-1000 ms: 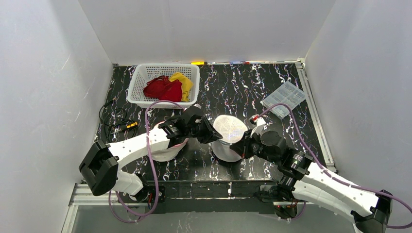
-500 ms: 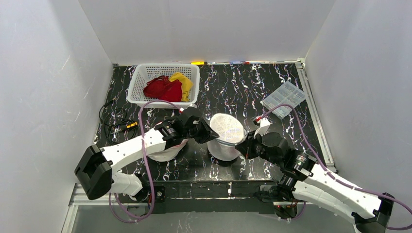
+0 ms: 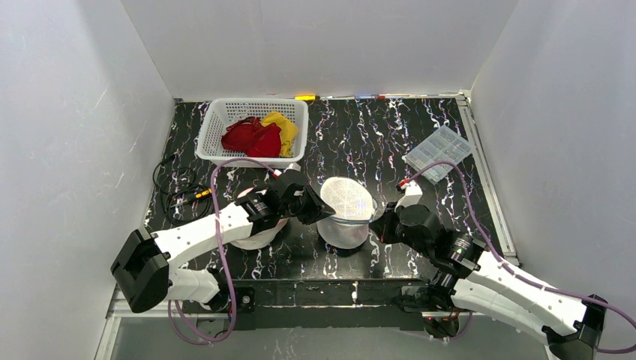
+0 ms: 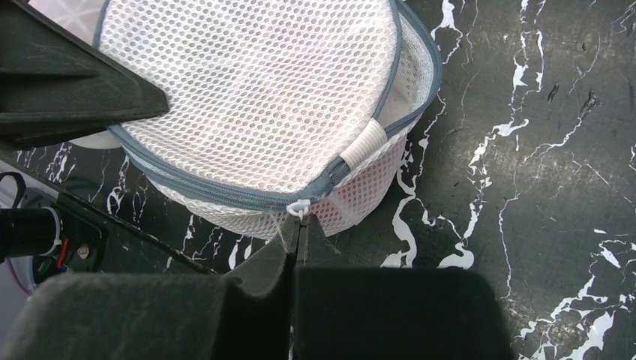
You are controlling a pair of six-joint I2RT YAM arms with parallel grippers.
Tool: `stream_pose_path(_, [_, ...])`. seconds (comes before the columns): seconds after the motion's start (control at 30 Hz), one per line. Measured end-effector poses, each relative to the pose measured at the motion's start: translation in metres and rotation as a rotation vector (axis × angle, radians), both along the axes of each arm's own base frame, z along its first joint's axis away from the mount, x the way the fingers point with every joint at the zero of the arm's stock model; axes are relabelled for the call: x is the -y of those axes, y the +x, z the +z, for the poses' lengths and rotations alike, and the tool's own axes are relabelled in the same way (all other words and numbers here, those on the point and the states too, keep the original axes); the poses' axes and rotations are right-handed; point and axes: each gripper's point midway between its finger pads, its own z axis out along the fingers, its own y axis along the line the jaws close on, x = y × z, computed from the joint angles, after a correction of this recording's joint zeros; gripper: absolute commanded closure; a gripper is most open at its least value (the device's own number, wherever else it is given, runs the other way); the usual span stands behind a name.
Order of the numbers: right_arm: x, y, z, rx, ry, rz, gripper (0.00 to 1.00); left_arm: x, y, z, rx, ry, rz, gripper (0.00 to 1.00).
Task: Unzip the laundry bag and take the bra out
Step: Unzip the laundry bag at the center of the board.
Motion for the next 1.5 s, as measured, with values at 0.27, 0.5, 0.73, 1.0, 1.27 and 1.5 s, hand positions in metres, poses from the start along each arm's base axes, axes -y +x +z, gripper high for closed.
stream_pose_path(0.27, [-0.001,-0.001,0.005,-0.023,0.055,-0.033,0.45,-0.002,0.0,-0.007,0.007,-0.021,0.012,1.0])
stream_pose_path(0.5, [-0.004,-0.005,0.019,-0.089,0.186,-0.102,0.05,-0.005,0.005,-0.012,0.028,-0.046,0.058,1.0])
stream_pose_path(0.73, [-0.026,-0.009,0.018,-0.214,0.409,-0.149,0.01,-0.006,0.012,0.0,0.098,-0.077,0.1,1.0])
stream_pose_path(1.0, [-0.042,-0.005,0.001,-0.337,0.548,-0.235,0.08,-0.009,0.013,-0.003,0.152,-0.081,0.125,1.0])
stream_pose_path(1.27, [-0.049,0.014,0.003,-0.339,0.639,-0.327,0.17,-0.01,0.012,-0.005,0.183,-0.059,0.13,1.0])
stream_pose_path(1.5, [-0.058,0.025,-0.012,-0.364,0.633,-0.374,0.26,-0.008,0.008,-0.005,0.218,-0.037,0.114,1.0])
